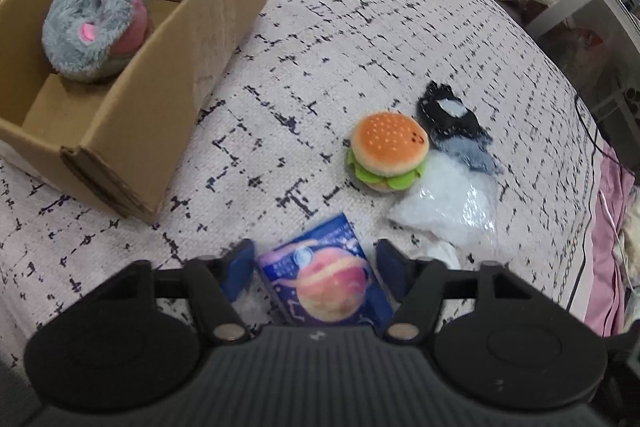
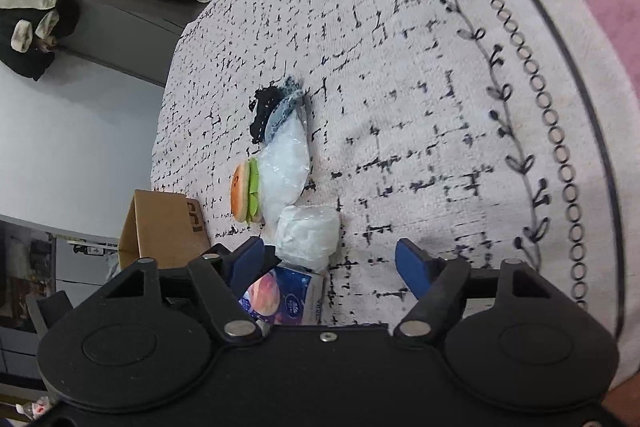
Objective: Organize soft objects
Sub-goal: 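Grasp the purple tissue pack with the left tool while the right tool approaches the white bag, then grasp the white plastic bag with the right tool, then carry the tissue pack with the left tool while the right tool carries the bag to the box, then open the left tool into the box while the right tool releases the bag there, then move both tools from the box toward the burger plush and clear bag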
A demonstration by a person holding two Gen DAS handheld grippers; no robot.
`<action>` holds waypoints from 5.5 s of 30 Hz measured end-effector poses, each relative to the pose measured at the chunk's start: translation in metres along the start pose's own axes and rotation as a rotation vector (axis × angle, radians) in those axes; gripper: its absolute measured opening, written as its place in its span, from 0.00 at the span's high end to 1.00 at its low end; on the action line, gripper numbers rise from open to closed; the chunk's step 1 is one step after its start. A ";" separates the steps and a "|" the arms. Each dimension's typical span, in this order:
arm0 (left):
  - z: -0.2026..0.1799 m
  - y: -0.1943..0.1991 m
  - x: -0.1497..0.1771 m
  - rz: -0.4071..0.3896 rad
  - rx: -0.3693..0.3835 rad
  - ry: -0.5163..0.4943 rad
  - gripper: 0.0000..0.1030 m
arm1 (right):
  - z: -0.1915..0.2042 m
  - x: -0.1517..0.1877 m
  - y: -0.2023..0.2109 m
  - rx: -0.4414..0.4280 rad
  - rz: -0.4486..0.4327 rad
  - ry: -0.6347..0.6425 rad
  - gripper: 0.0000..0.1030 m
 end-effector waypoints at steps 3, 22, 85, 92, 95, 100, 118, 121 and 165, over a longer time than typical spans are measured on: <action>0.003 0.003 -0.002 0.001 0.024 0.031 0.46 | 0.001 0.000 -0.006 -0.015 0.007 -0.019 0.33; 0.024 0.045 -0.015 -0.084 0.022 0.018 0.47 | 0.009 0.001 -0.036 0.002 -0.012 0.008 0.52; 0.122 0.174 -0.110 -0.372 -0.005 -0.193 0.47 | 0.127 0.057 0.055 -0.144 -0.249 0.529 0.66; 0.147 0.157 -0.127 -0.370 -0.048 -0.196 0.47 | 0.140 0.070 0.046 -0.166 -0.231 0.571 0.66; 0.155 0.142 -0.128 -0.344 -0.059 -0.199 0.47 | 0.144 0.074 0.041 -0.165 -0.224 0.581 0.66; 0.163 0.119 -0.125 -0.316 -0.065 -0.216 0.47 | 0.151 0.078 0.031 -0.164 -0.216 0.599 0.66; 0.181 0.081 -0.121 -0.198 -0.046 -0.163 0.43 | 0.192 0.113 -0.020 -0.242 -0.063 0.601 0.66; 0.181 0.084 -0.121 -0.196 -0.055 -0.160 0.39 | 0.195 0.119 -0.027 -0.241 -0.041 0.615 0.66; 0.132 0.204 -0.082 -0.430 -0.011 -0.241 0.10 | 0.180 0.115 0.058 -0.140 -0.134 0.721 0.00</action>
Point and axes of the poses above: each gripper's, at about its wrist camera, not at the fingertips, and y roughly against the way its jaws point, z to its left, x to its underside, the point moved 9 cm from there along -y, roughly the way its jaws point, and after that the axes turned 7 degrees about -y, right-handed, at the moved point
